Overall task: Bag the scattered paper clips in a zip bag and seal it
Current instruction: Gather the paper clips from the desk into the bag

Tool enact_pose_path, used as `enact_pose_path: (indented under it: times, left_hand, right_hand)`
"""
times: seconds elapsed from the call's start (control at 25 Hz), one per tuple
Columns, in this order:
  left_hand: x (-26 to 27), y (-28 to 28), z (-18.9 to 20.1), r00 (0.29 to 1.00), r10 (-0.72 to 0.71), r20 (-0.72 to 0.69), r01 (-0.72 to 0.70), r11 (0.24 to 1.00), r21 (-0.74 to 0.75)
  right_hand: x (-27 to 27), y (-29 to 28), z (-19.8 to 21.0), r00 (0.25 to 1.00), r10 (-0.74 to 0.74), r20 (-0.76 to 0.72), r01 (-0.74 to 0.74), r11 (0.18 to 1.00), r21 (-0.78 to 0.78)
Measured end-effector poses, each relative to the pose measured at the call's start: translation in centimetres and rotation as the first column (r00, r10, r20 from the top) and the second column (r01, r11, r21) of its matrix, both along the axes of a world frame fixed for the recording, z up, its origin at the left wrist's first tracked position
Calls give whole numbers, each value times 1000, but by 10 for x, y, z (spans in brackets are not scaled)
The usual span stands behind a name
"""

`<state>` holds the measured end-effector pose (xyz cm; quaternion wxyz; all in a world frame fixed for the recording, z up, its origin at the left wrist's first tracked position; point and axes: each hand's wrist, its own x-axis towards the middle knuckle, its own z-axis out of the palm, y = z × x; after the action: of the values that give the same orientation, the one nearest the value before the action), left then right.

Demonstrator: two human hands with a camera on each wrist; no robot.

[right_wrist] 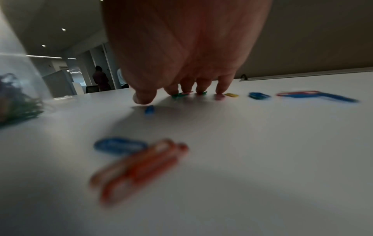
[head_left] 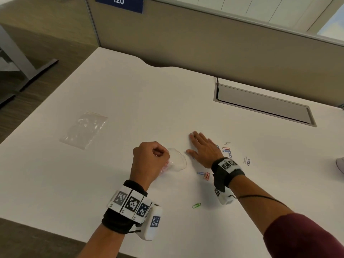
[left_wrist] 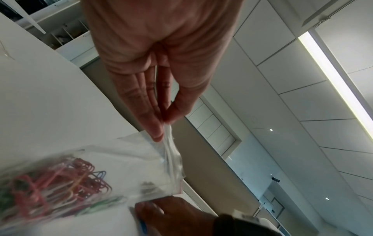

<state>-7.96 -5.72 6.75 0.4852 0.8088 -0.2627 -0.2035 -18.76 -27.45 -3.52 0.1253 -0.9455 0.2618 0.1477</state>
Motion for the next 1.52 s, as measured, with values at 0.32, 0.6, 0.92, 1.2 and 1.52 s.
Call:
enact_pose_path:
  times: [0.32, 0.6, 0.92, 1.2, 1.52]
  left_hand:
    - [-19, -20, 0, 997, -65, -37, 65, 998, -6]
    - [-22, -28, 1, 997, -72, -40, 71, 997, -8]
    - [-20, -27, 3, 996, -78, -32, 78, 997, -8]
    - [-21, -22, 3, 996, -79, -29, 79, 997, -7]
    - [-18, -17, -6, 997, -76, -32, 75, 997, -28]
  right_hand:
    - [-62, -21, 4, 898, -346, 272, 356, 934, 14]
    - [-86, 3, -7, 940, -311, 137, 294, 947, 132]
    - [-126, -9, -5, 753, -639, 157, 613, 768, 184]
    - [-110, 39, -2, 899, -370, 235, 333, 925, 181]
    - [-126, 71, 3, 942, 174, 285, -240, 947, 214]
